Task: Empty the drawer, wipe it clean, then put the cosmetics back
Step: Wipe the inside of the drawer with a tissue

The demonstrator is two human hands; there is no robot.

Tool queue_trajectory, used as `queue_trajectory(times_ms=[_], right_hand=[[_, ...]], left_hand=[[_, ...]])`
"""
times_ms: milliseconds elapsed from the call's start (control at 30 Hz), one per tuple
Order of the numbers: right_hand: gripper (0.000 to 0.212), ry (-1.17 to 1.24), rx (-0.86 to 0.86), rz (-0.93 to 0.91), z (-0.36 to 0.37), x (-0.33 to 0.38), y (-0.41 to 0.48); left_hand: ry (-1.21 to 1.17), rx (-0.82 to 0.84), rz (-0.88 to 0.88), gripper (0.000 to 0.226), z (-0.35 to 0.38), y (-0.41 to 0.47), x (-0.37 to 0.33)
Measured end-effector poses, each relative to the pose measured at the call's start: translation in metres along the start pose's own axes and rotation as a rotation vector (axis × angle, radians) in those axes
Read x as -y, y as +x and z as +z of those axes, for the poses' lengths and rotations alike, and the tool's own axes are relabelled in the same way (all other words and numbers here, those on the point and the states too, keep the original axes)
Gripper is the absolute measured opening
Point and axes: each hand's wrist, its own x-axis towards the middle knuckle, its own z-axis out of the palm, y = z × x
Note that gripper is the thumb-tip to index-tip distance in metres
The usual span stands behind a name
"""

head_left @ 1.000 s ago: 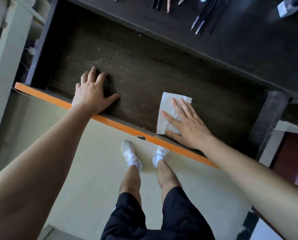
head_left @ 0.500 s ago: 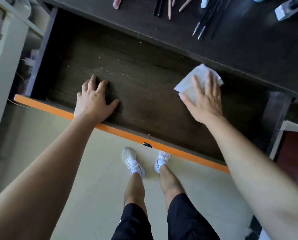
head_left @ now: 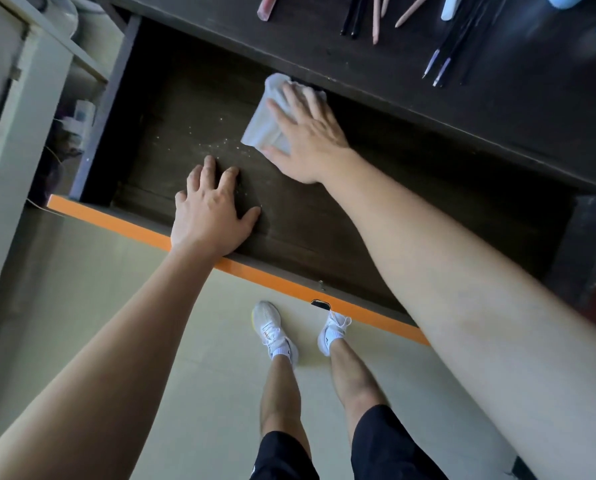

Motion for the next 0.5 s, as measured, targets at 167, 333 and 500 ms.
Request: queue_trajectory(times_ms=[167,333,500], right_hand=[[0.086,0.049,-0.006,0.009,0.003,0.002,-0.007],[0.085,0.04,-0.037,0.147,0.029,-0.048,-0.08],[0.087,0.001,0.033,0.125,0.013,-0.052,-0.067]], left_hand=[[0.0,0.002,0.002,0.076,-0.001,-0.001,0.003],[0.004,0.008,0.011,0.075,-0.002,-0.001,0.002],[0.007,0.004,0.011,0.074,-0.002,0.0,0.0]])
